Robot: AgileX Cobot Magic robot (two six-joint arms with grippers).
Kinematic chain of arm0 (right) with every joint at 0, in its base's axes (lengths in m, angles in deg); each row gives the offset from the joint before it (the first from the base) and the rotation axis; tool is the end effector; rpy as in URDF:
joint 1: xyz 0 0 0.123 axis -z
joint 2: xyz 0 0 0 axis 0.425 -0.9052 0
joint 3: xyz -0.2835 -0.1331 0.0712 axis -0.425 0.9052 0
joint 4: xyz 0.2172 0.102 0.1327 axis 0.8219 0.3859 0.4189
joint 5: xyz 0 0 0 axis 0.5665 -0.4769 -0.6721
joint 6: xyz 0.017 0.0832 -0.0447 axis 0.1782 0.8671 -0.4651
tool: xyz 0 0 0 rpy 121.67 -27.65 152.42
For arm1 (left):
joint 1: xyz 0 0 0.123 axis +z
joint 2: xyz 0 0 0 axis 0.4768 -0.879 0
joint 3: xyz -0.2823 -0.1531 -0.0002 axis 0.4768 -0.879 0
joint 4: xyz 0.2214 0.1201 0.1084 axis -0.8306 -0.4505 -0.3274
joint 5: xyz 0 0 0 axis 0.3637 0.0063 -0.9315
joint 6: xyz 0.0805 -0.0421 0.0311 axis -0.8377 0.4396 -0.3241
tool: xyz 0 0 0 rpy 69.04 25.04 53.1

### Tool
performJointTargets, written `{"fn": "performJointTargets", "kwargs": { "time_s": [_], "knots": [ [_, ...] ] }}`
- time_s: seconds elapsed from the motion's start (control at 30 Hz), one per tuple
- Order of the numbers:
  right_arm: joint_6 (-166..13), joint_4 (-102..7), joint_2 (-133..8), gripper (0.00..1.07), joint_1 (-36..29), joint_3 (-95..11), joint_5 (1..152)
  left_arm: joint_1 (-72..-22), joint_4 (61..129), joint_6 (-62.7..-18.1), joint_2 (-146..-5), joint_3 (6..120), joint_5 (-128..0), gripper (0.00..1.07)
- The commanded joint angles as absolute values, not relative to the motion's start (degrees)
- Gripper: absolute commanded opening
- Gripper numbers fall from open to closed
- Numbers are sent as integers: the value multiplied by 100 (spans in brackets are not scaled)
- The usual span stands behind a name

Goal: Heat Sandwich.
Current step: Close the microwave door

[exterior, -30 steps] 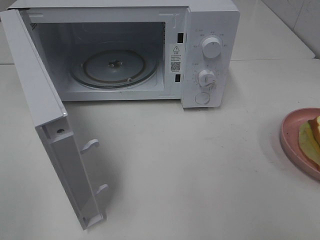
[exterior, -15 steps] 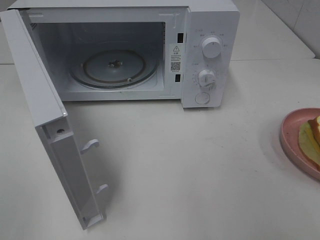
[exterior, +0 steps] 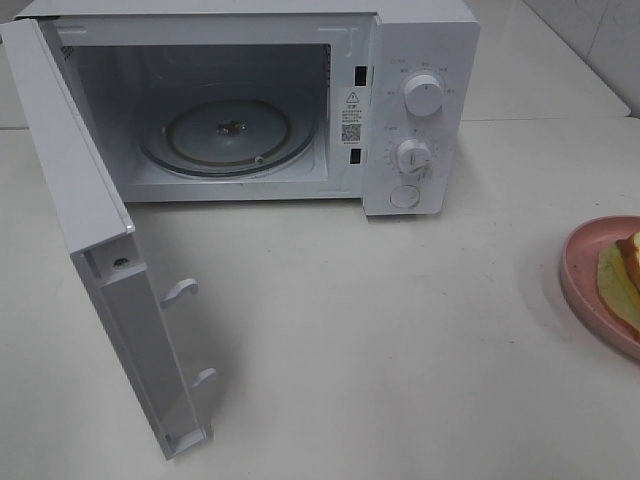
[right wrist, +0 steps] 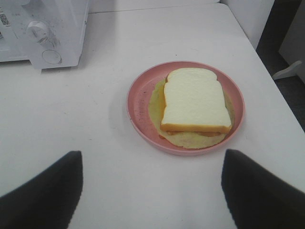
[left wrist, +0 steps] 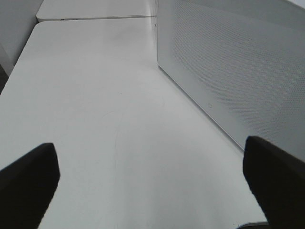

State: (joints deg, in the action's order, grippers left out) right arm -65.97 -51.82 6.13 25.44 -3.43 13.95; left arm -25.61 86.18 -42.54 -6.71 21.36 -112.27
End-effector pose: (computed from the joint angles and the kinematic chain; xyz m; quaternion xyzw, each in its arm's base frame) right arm -0.0177 -0.0058 0.2904 0.0492 0.8419 -0.0076 0.5374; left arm -0.0160 -0.0093 0.2876 0.0239 0.8450 -0.0101 0.5341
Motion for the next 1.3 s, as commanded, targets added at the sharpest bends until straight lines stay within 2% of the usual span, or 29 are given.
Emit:
{"fn": "performJointTargets", "kwargs": {
  "time_s": [0.03,1.1,1.2,1.3],
  "knots": [
    [-6643,-5159,768,76,2589,-337,1395,-2607,8635,-4242,-556,2113,-11193,103],
    [-6643,-5164,768,76,2589,-337,1395,-2607,8635,-4214,-556,2124,-11170,103],
    [-6643,-5164,768,76,2589,-337,1395,-2607,8635,-4208,-556,2199,-11113,102],
    [-6643,-5164,768,76,2589,-337,1395,-2607,8561,-4191,-688,2457,-10981,93]
  ]
}}
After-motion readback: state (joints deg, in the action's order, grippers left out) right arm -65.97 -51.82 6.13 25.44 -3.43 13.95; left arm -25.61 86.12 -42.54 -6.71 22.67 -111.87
